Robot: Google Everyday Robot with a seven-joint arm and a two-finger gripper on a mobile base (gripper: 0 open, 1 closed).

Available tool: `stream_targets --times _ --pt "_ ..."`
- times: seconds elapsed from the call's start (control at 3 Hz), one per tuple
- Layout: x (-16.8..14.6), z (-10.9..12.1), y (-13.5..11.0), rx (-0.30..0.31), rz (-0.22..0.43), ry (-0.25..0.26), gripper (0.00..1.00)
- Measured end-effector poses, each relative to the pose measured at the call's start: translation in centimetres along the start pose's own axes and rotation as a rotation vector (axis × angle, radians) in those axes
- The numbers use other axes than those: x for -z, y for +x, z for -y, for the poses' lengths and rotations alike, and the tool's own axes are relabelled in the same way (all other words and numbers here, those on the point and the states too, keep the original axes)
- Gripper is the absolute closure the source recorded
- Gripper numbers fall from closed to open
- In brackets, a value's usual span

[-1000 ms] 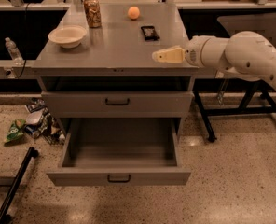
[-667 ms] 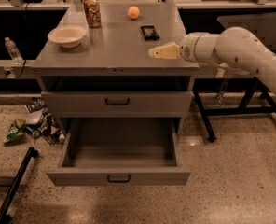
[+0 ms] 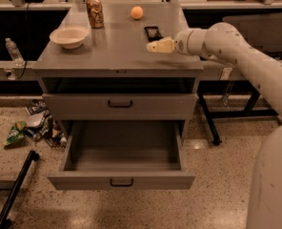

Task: Place rxbar chocolate into middle drawer

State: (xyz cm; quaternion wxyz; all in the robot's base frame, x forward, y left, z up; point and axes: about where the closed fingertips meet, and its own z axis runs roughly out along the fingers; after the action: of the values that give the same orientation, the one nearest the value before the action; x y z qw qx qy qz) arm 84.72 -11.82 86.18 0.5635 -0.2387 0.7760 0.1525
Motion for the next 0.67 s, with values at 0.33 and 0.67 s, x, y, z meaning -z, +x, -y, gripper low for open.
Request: stream_targets --times 0.33,0.67 --pt "-3.5 1.3 -0.6 0.010 -0.005 -0.011 0.00" --pt "-6.2 1.9 -1.2 0.011 -0.007 -0.013 0.00"
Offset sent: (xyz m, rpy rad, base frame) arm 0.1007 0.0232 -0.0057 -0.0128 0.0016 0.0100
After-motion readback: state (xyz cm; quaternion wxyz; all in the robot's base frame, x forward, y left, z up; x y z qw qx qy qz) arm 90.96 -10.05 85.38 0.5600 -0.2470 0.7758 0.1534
